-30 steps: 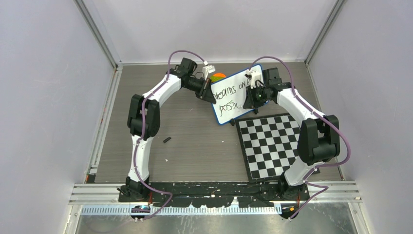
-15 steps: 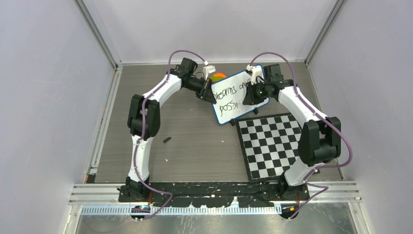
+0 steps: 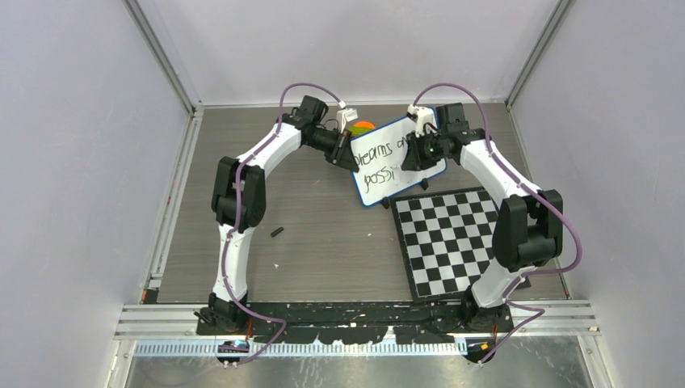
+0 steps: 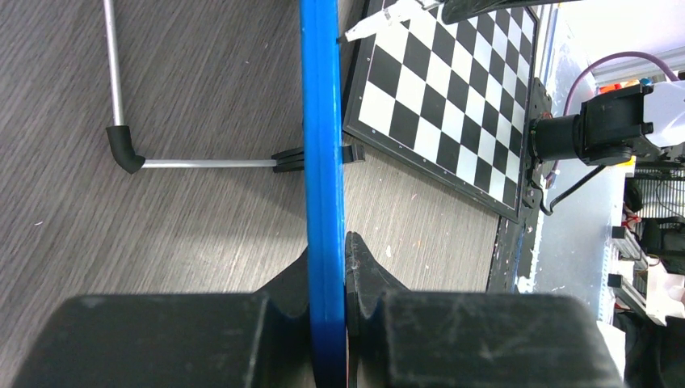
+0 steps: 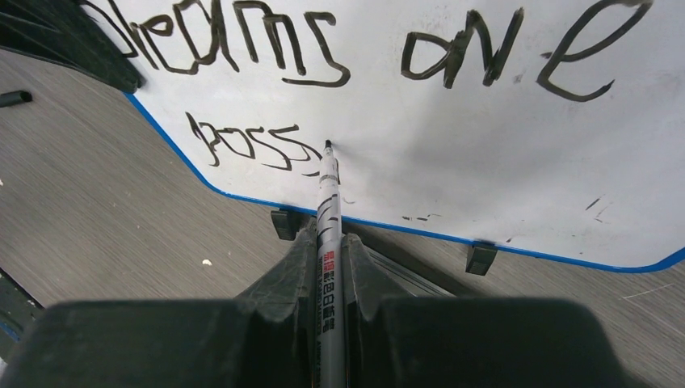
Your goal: Write a sentence on the whiteboard
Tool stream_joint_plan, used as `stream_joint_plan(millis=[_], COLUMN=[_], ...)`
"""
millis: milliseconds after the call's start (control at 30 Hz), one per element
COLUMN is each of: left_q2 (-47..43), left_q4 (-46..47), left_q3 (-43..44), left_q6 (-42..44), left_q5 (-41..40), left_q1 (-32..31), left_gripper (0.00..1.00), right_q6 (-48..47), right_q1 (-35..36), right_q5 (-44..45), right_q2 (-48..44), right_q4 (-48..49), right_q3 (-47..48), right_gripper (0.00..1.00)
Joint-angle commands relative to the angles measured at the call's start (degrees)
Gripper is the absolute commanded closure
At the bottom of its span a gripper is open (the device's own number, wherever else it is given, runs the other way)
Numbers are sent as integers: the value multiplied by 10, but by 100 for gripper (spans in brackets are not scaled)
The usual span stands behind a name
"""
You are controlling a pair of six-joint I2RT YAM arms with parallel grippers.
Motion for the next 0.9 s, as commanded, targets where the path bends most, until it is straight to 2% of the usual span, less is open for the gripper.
stream_joint_plan(millis=[0, 500, 867], left_q2=[10, 11, 12], left_q4=[-25, -25, -19], left_q3=[14, 15, 14], left_q6=[19, 16, 10], left_q5=[-8, -5, -2], left_q1=[-10, -10, -10], left_gripper=[100, 100, 100], right_q6=[-6, -7, 2], right_q1=[-1, -15, -17], right_q5=[10, -2, -1], right_q2=[9, -45, -7], right_q4=[15, 6, 21], right_q3=[17, 18, 38], right_gripper=[100, 100, 100])
